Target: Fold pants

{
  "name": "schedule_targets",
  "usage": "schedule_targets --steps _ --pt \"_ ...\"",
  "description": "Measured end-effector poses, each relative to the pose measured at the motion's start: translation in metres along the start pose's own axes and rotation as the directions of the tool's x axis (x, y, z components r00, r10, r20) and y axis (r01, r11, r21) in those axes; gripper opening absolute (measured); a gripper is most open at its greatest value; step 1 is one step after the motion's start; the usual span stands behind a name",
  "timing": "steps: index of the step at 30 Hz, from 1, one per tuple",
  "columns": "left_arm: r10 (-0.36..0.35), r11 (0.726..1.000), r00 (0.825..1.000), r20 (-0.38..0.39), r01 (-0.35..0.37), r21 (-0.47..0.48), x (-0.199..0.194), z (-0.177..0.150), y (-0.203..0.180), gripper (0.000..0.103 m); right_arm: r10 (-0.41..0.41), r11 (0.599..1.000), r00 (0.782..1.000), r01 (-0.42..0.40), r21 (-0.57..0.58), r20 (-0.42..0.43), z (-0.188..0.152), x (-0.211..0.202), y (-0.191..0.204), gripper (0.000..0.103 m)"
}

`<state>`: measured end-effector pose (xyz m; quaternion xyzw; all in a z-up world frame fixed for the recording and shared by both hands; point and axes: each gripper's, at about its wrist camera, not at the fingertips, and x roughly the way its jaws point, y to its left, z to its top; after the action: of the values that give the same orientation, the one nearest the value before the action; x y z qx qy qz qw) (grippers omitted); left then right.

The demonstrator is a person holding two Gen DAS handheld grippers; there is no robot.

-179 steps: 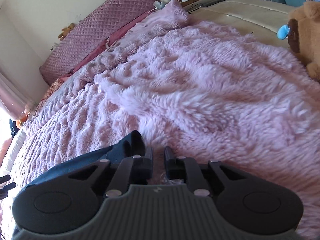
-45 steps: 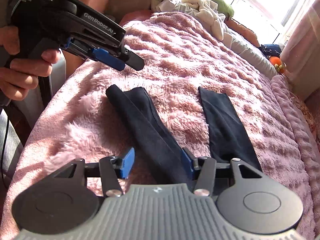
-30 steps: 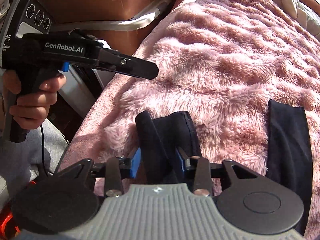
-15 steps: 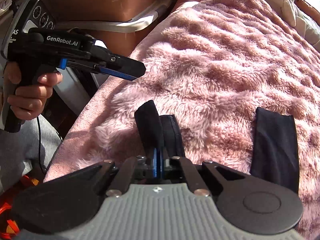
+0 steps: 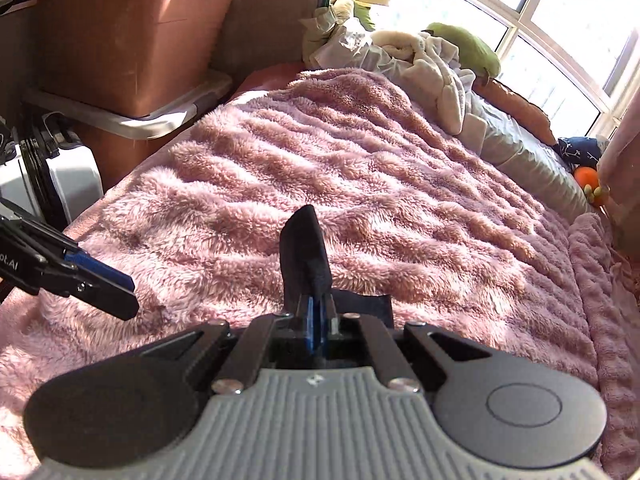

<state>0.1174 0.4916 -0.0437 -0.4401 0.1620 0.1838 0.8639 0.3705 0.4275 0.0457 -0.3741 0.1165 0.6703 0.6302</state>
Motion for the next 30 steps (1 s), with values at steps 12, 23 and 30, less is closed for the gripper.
schedule_targets --steps 12,23,30 --pt "-0.006 0.999 0.995 -0.102 0.009 0.033 0.045 -0.024 -0.038 0.049 -0.184 0.982 0.98 0.186 0.017 -0.071 -0.028 0.104 -0.048 0.0" --pt "0.004 1.0 0.979 -0.205 -0.008 -0.015 0.066 -0.035 -0.048 0.042 -0.186 0.906 0.969 0.232 0.355 -0.16 -0.078 0.033 -0.071 0.034" --pt "-0.018 0.98 0.962 -0.273 -0.038 -0.198 0.075 -0.034 -0.033 0.04 0.053 0.863 0.987 0.032 0.505 -0.154 -0.164 -0.02 -0.055 0.047"
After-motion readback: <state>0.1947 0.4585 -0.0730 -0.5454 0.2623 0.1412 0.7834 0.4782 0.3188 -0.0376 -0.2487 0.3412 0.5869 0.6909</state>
